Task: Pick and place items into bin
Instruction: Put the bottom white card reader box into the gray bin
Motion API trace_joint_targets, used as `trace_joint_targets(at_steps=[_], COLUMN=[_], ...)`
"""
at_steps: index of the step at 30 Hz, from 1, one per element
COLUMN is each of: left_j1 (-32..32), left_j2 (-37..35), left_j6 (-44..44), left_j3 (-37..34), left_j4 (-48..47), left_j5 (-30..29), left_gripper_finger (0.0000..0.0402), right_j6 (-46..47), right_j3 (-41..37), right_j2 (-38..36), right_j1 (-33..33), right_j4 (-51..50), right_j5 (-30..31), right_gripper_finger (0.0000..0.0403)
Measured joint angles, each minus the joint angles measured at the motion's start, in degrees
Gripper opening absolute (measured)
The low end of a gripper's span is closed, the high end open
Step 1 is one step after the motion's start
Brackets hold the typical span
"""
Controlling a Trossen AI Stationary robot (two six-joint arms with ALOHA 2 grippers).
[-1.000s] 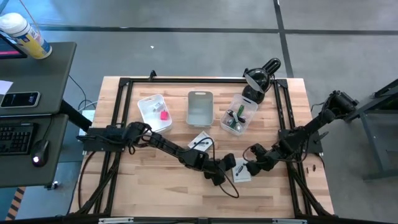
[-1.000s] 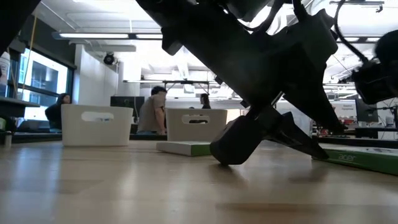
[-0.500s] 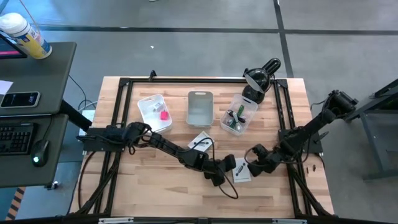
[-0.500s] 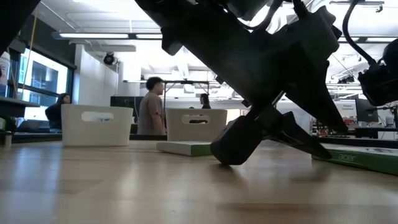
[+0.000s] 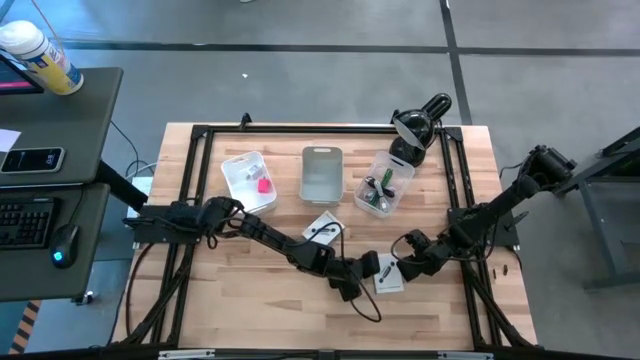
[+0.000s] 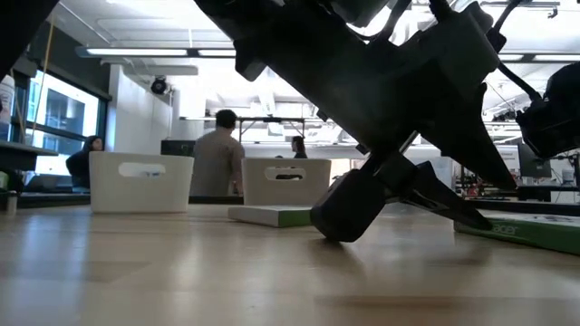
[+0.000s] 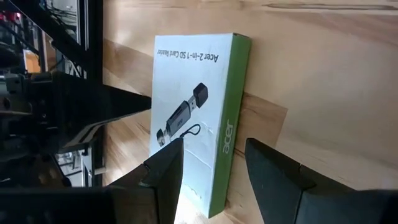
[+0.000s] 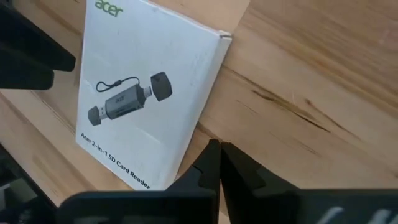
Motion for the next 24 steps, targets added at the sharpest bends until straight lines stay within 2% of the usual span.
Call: trace_joint_targets(at_steps=[5,10,18,24], left_j1=[0.01,0.04,0.04,0.0], left_j2=[0.07,0.09,0.09,0.04], left_j6=[1.65,2.19,1.96,2.02], left_j3=[-0.02,-0.02,0.15,0.22], left_j4=[0.9,1.07,-1.26,-3.55], left_j5=[0.17,0.11,-1.73,-1.89], left_gripper_finger=[0.0161,0.0161,0.0161,0.0161], right_j6=[0.34,0.44,0.34,-0.2], right_j3=[0.0,0.03,0.15,1.09], right_j2=[0.12,3.71,9.67,11.29], right_j1=[-0.03,-1.22,-1.86,-1.81], right_j4=[0.15,3.89,14.62,15.49], right_j5=[-1.19,-4.1,-3.52,-2.99], right_gripper_finger=[0.0001,0.0002,0.0001,0.0001])
